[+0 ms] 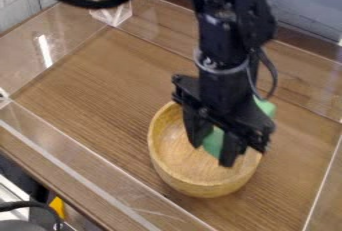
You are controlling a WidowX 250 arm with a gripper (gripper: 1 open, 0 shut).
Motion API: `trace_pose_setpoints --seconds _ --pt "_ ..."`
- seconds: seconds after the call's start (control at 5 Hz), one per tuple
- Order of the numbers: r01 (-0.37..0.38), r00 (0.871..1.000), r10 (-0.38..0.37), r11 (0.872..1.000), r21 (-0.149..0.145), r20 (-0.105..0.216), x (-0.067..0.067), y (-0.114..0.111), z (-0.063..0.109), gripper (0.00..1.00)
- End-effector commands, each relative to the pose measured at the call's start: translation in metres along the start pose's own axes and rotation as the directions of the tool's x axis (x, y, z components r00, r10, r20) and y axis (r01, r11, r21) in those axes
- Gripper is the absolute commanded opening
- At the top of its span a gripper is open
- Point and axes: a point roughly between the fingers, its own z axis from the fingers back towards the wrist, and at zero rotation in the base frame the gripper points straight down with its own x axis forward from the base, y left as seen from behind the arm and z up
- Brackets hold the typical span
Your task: Put the green block in the brown bowl
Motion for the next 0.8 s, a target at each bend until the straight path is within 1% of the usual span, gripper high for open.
trace_pose_setpoints --seconds 0.0,0.2,0.4,0.6 --pt "0.047 0.999 -0.046 0.999 -0.005 0.024 -0.003 0.017 0.02 0.0" --pt "0.04 0.998 -0.04 0.999 -0.009 0.042 -0.003 0.037 0.038 0.0" --pt "0.12 0.992 -0.119 0.993 -0.016 0.039 -0.004 0.029 0.035 0.0" --pt "0.199 0.98 -0.198 0.98 -0.02 0.028 -0.006 0.029 0.034 0.0"
